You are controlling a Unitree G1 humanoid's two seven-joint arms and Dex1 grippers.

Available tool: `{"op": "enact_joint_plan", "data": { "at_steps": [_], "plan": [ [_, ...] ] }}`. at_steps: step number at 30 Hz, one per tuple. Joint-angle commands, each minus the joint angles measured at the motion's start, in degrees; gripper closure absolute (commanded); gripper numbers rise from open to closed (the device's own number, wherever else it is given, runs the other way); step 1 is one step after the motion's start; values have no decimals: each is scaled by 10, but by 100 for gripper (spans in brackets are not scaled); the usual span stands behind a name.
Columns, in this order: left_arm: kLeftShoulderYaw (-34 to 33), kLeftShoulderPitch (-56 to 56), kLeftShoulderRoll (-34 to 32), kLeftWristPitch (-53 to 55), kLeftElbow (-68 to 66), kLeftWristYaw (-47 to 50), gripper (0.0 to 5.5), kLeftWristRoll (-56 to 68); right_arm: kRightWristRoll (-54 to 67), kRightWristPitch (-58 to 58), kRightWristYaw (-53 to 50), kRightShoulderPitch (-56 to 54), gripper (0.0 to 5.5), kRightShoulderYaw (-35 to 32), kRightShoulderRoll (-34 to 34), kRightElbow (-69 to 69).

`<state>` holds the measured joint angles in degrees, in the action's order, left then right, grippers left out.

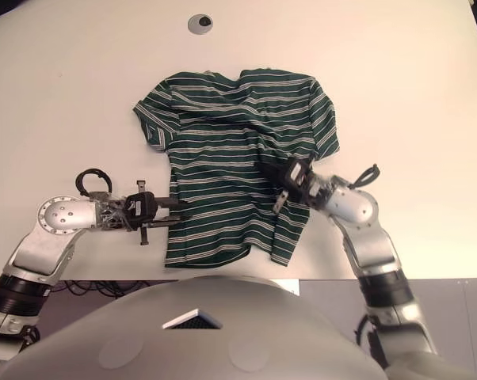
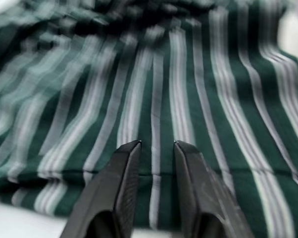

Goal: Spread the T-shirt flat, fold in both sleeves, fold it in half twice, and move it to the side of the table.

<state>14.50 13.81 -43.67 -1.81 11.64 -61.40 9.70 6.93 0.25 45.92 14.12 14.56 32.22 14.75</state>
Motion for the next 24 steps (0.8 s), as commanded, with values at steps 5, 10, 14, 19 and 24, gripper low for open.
{"op": "enact_joint_plan", "data": {
  "at_steps": [5, 10, 14, 19, 24],
  "plan": [
    [12, -20, -15, -5, 5, -25, 473, -13, -11, -18, 78, 96, 550, -13, 125, 79],
    [28, 6, -58, -30, 14, -63, 547, -33, 8, -20, 88, 126, 550, -50, 150, 115],
    [40, 15, -100, -59, -13, -68, 547, -89, -28, -19, 92, 153, 550, -51, 172, 114],
    [39, 26, -147, -76, -51, -60, 547, -125, -85, -19, 95, 170, 550, -44, 202, 95],
    [32, 23, -161, -76, -59, -52, 547, -111, -92, -25, 104, 178, 550, -27, 209, 93]
  ]
}}
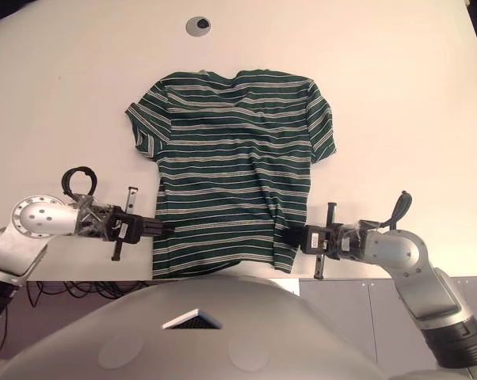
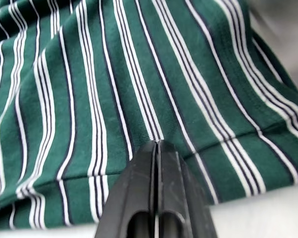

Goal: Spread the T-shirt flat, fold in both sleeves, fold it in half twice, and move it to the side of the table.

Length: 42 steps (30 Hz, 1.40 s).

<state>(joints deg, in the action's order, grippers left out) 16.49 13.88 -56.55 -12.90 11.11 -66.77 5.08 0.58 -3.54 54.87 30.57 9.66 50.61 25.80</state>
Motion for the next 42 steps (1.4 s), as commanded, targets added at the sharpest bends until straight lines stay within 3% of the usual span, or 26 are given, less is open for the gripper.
{"op": "enact_joint_plan", "data": {
  "at_steps": [1, 8, 17, 20, 24, 27, 32, 36, 39, 42],
  "plan": [
    [10, 23, -34, 34, -55, 2, 547, -63, -32, 11, 15, 12, 550, 25, 25, -22],
    [5, 27, -39, 35, -65, 3, 547, -49, 9, 10, 26, 33, 550, 1, 46, -3],
    [-12, 65, -56, 35, -24, -23, 547, 21, 29, -6, 53, 42, 550, 16, 48, -2],
    [-43, 40, -36, 50, -33, -1, 547, 52, 43, -9, 28, 17, 550, -4, 23, -14],
    [-80, 8, -18, 74, -63, -5, 489, 102, 93, -23, 1, -1, 550, -36, -11, -7],
    [-126, 7, 12, 105, -55, -21, 489, 193, 126, -31, -16, -10, 550, -55, -37, 0],
    [-206, -57, 87, 235, -74, 60, 489, 317, 213, -31, -44, -27, 550, -98, -86, 16],
    [-213, -69, 102, 264, -75, 91, 489, 294, 184, -18, -64, -59, 550, -57, -122, 0],
    [-207, -159, 137, 311, -152, 202, 489, 238, 144, -16, -76, -83, 550, -11, -146, -20],
    [-194, -205, 161, 337, -213, 211, 437, 219, 121, -23, -105, -122, 550, 14, -187, -55]
  ]
}}
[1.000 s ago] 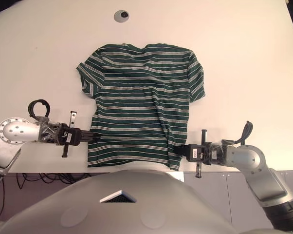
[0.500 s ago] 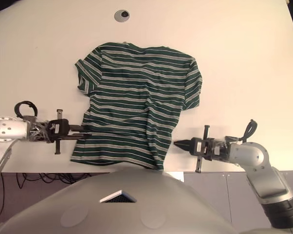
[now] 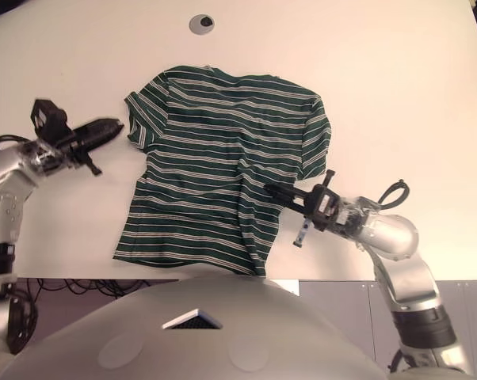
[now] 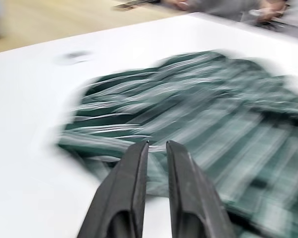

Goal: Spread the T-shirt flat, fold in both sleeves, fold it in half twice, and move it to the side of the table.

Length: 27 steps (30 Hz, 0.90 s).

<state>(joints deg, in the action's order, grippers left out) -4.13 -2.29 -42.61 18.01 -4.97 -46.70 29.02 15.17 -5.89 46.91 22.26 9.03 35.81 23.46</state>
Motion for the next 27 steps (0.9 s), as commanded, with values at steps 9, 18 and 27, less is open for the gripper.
{"op": "enact_joint_plan", "data": {
  "at_steps": [9, 18, 27],
  "plan": [
    [44, -102, 46, 54, -165, -14, 345, -83, -6, -16, -49, -66, 550, 31, -109, -93],
    [64, -69, 39, 88, -137, -56, 345, -106, -9, -13, -45, -60, 550, 28, -108, -91],
    [83, -75, 50, 67, -162, -62, 391, -140, -22, -15, -47, -64, 550, 33, -107, -98]
  ]
}}
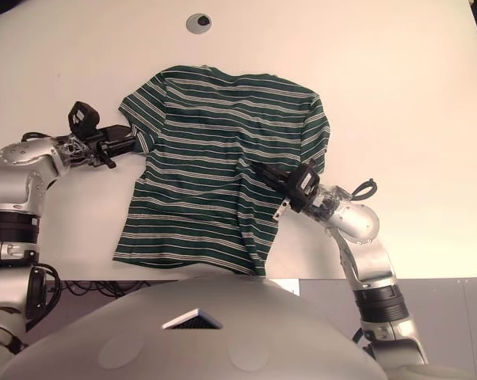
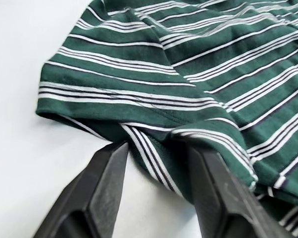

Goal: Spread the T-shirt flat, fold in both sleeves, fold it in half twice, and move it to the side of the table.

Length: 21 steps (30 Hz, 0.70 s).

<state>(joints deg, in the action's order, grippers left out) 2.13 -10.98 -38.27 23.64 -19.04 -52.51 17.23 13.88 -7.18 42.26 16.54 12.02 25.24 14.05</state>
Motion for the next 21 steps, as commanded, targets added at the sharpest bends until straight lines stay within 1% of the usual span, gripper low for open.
{"op": "enact_joint_plan", "data": {
  "at_steps": [1, 6, 7, 11, 14, 17, 21],
  "plan": [
    [20, 10, 9, 9, -24, -4, 401, -24, -14, -2, -2, -8, 550, 5, -2, -6],
    [15, 8, 17, -1, -29, -8, 480, -21, -41, -6, -13, -14, 550, 14, -5, -15],
    [14, 7, 18, -1, -31, -9, 486, -20, -55, -10, -22, -18, 550, 16, -8, -19],
    [14, 4, 19, -3, -31, -18, 546, -17, -120, -22, -57, -30, 550, 40, -12, -39],
    [0, 1, 20, -14, -34, -16, 546, -12, -179, -20, -84, -39, 550, 57, -6, -51],
    [-26, -5, 15, -12, -39, -11, 546, -2, -271, 10, -100, -43, 550, 90, 17, -71],
    [-51, -18, 1, -3, -47, -20, 546, 6, -333, 55, -87, -37, 550, 106, 45, -70]
  ]
}}
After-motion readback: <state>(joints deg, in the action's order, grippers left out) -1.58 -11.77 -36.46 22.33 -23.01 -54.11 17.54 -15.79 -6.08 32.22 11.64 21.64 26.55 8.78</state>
